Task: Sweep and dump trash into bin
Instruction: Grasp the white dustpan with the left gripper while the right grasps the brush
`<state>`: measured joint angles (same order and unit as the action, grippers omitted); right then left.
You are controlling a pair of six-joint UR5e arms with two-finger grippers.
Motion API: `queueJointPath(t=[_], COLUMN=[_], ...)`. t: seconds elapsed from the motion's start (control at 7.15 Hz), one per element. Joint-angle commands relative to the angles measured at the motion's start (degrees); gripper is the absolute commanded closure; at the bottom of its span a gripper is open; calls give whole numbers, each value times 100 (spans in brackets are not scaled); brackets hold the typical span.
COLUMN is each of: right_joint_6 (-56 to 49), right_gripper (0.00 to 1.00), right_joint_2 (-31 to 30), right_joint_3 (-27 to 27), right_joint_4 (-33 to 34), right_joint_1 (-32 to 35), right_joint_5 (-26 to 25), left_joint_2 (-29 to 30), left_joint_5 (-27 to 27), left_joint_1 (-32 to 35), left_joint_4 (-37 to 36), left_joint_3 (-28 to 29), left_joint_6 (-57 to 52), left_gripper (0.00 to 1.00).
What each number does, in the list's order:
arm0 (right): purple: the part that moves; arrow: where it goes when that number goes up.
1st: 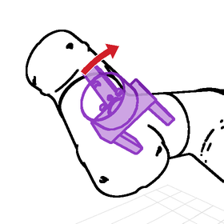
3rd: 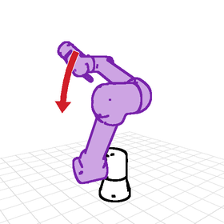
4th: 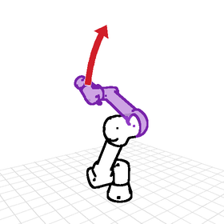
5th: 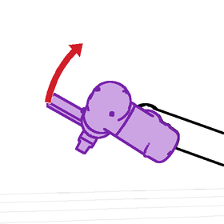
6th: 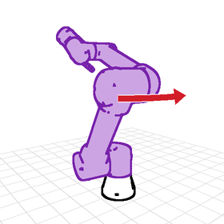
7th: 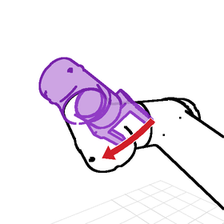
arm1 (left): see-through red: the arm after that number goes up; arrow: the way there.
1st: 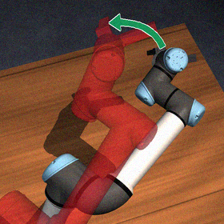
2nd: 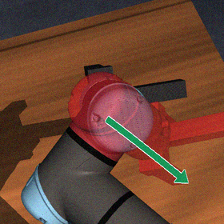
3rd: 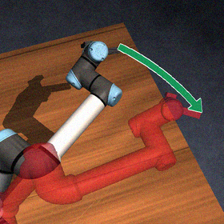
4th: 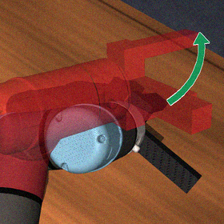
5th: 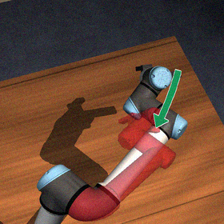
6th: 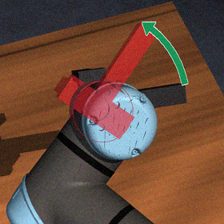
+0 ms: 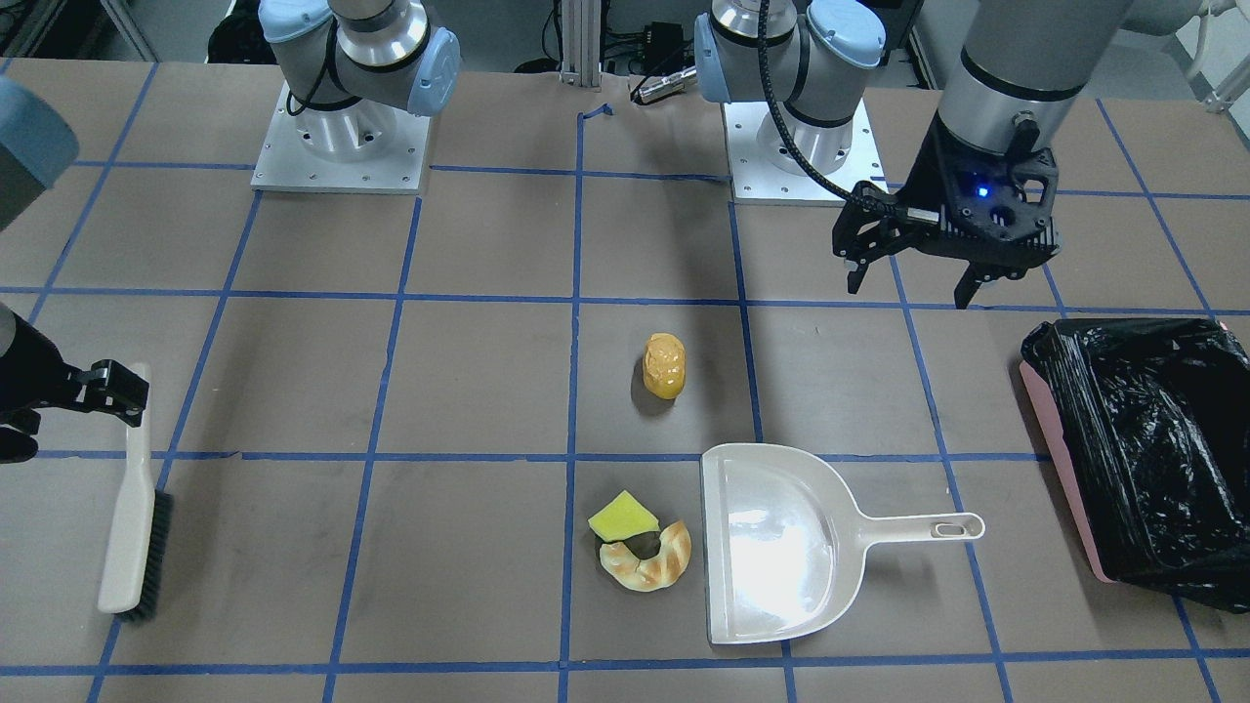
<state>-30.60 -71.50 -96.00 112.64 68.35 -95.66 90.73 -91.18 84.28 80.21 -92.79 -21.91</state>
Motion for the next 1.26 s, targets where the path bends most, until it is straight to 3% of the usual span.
queueJointPath(t=[0.0,0.14,0.28,0.56,0.7,1.12], right_joint_6=[-621,-736,-728,-658,-693,-162], right_gripper=[1,9,25,81,97,100], right_joint_2=[347,373,338,312,312,-90], right_joint_3=[-451,-698,-761,-709,-683,-509], right_joint_4=[117,135,118,65,109,-56], right_joint_1=[-111,-111,-111,-111,-111,-24], right_joint_5=[-250,-373,-453,-445,-462,-427], left_joint_2=[513,777,1058,1656,1981,2493], left_joint_5=[458,687,811,707,289,-172], left_joint_1=[-280,-437,-569,-746,-746,-738], left_joint_4=[-285,-469,-540,-943,-1311,-1639], left_joint_3=[-20,-11,33,199,261,367], left_joint_6=[-2069,-2802,-3584,-5779,-6381,-7204], left_gripper=[2,1,1,0,0,0])
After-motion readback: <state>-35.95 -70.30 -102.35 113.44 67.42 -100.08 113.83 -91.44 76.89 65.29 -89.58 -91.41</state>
